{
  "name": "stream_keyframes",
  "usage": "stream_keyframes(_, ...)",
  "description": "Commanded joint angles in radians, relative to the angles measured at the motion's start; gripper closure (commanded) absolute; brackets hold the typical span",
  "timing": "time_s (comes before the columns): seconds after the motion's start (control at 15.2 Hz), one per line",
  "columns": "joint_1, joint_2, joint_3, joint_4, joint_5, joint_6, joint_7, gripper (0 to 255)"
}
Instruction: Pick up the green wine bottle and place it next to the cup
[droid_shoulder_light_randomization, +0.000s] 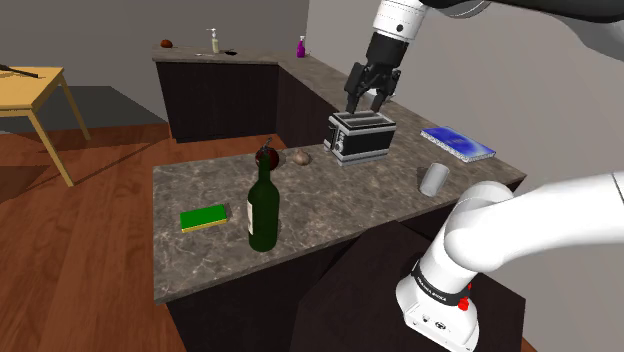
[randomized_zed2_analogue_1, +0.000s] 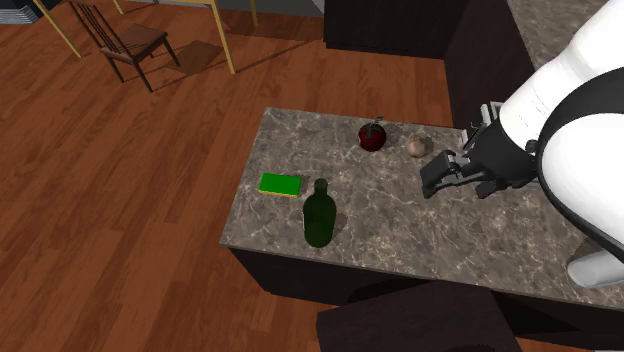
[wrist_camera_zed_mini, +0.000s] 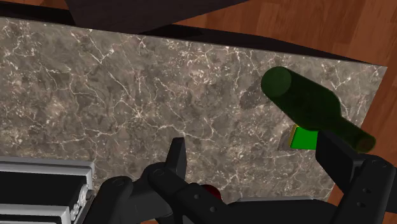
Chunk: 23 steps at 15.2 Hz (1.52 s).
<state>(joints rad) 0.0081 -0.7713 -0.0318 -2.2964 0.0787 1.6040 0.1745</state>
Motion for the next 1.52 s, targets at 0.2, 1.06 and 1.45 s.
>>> stream_keyframes(0.2, 0.013, 0.054, 0.063, -0.01, 0.021, 0.064, 0.064, 0)
stream_keyframes(1.06, 0.042, 0.415, 0.316, 0.086, 0.015, 0.313, 0.356, 0)
stream_keyframes(1.45, 0.044, 0.538, 0.372, 0.125, -0.025, 0.384, 0.442, 0)
